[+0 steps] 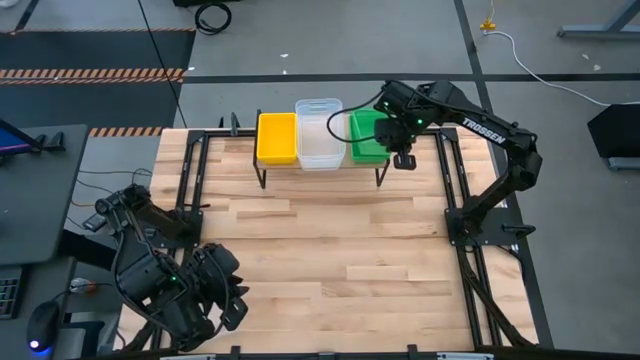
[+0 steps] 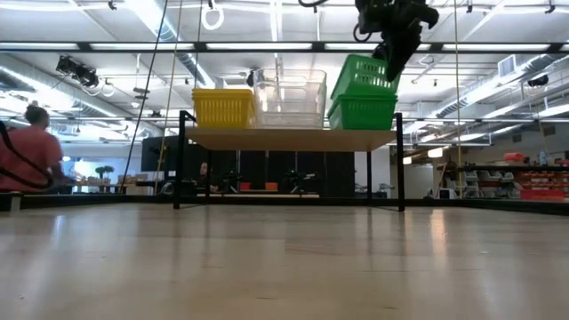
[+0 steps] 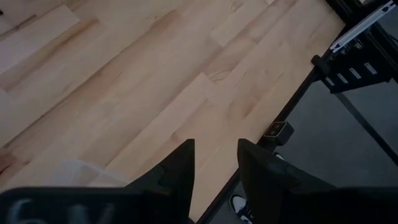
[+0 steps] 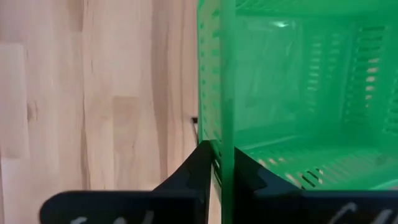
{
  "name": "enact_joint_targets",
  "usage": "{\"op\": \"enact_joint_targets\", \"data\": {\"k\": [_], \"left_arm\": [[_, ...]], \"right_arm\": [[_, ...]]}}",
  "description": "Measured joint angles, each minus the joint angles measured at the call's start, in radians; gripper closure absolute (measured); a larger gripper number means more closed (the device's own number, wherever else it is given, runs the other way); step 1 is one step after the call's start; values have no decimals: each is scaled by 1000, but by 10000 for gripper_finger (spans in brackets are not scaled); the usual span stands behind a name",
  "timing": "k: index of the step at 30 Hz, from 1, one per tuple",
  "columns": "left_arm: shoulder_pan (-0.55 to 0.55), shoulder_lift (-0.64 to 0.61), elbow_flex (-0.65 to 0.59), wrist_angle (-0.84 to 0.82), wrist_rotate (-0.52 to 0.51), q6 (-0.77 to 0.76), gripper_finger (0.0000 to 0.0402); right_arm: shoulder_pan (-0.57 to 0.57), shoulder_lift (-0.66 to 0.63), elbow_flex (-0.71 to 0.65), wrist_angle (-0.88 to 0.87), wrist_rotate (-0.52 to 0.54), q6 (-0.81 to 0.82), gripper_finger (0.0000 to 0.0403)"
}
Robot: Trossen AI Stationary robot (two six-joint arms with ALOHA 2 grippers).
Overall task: Stack baskets on shelf by color
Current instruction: Stack the green bin into the green bin on the shelf, then stack the transparent bin into the transparent bin on the shelf
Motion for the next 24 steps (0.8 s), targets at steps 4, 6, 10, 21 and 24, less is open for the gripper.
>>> {"op": "enact_joint_targets", "data": {"k": [4, 6, 10, 21, 24], "left_arm": [[0, 0, 0, 0, 0, 0, 274], [0, 0, 0, 0, 0, 1, 274], [0, 0, 0, 0, 0, 2, 274], [0, 0, 0, 0, 34, 2, 274], [0, 1, -4, 1, 119, 6, 274]], "right_arm": [[0, 0, 0, 26, 0, 35, 372], [0, 0, 0, 36, 0, 46, 383], [0, 0, 0, 43, -3, 48, 395], [0, 0, 0, 71, -8, 75, 304], [0, 0, 0, 71, -8, 75, 291]]}}
